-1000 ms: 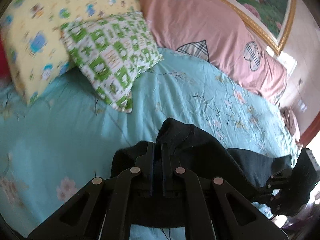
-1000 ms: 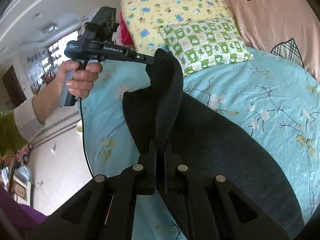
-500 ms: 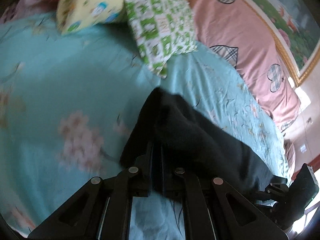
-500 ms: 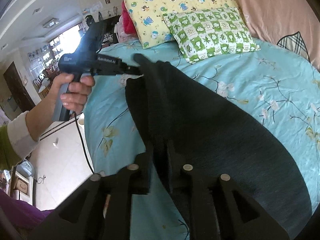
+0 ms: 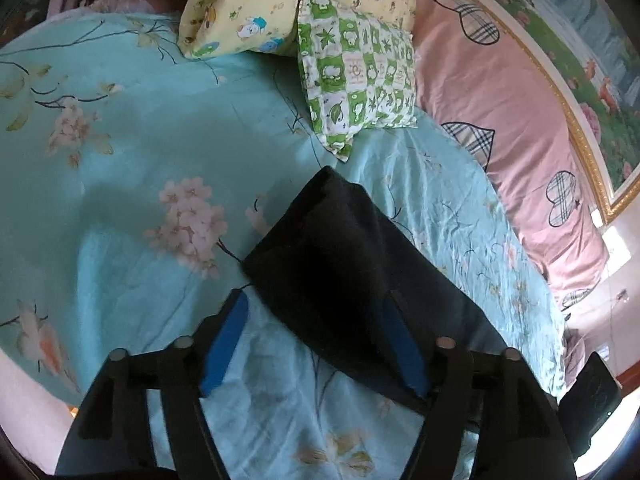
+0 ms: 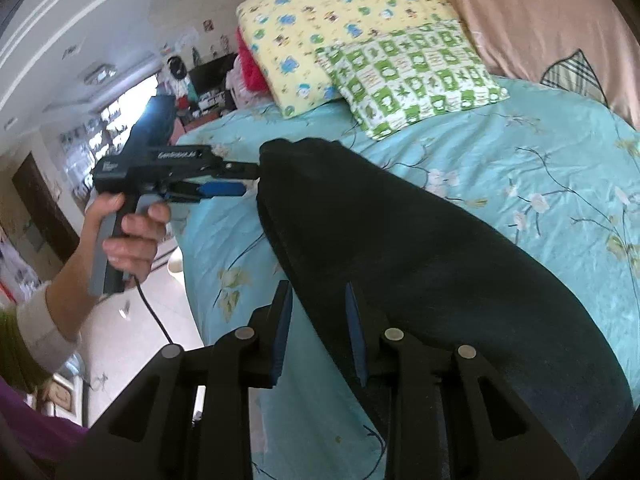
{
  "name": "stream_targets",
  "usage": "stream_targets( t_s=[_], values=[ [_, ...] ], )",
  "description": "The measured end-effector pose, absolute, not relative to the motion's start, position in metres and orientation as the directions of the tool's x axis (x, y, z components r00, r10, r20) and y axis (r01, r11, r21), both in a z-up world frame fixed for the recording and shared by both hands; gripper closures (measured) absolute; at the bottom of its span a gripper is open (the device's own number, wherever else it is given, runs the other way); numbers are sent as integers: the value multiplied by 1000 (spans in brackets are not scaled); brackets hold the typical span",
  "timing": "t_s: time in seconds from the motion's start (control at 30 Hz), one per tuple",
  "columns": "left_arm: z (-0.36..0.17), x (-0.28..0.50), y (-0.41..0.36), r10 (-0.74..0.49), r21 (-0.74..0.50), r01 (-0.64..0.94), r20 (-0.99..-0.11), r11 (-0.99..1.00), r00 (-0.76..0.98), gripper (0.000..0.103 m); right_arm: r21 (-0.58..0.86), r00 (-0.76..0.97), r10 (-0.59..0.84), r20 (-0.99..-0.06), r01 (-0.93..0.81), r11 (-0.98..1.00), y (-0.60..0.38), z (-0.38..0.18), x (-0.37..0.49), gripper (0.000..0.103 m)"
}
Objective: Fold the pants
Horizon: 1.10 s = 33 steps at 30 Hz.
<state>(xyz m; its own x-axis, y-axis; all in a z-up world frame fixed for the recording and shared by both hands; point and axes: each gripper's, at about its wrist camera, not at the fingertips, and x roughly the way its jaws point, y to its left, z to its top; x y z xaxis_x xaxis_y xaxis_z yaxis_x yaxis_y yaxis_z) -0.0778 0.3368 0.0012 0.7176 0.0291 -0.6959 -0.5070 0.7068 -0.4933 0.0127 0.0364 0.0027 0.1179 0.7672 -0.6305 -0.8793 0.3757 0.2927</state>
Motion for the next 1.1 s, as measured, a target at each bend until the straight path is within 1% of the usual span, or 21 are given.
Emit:
stream_targets(
  t_s=[0.13,0.2,0.27,0.67,0.73,0.77,0.8,0.93,1.1],
  values=[
    [9,-74,332,25,-509,-509,-690,694,724,29,324,131,775,-619,-856,404,27,7,20,72],
    [10,-71,331,41,-498,-526,-698,689,715,29,332,144,777,-612,-845,418,22,9,23,69],
    [10,-67,329,58,-480,-546,-713,686,699,28,340,156,780,-605,-836,431,18,11,27,67],
    [3,-59,325,65,-451,-592,-757,668,650,26,392,222,781,-584,-766,510,-7,19,60,66],
    [0,-57,325,63,-447,-601,-767,663,639,26,407,235,780,-580,-746,528,-10,20,69,62],
    [-2,-56,326,63,-445,-606,-771,659,634,26,413,244,778,-579,-735,538,-12,20,75,58],
    [-3,-55,327,63,-444,-611,-774,656,630,26,420,255,775,-578,-722,550,-14,21,81,57],
    [-9,-50,334,48,-454,-627,-785,632,618,26,442,289,749,-596,-660,607,-19,19,110,57],
    [-16,-44,343,29,-478,-645,-790,596,612,26,502,260,722,-641,-569,651,-17,2,156,57]
  ],
)
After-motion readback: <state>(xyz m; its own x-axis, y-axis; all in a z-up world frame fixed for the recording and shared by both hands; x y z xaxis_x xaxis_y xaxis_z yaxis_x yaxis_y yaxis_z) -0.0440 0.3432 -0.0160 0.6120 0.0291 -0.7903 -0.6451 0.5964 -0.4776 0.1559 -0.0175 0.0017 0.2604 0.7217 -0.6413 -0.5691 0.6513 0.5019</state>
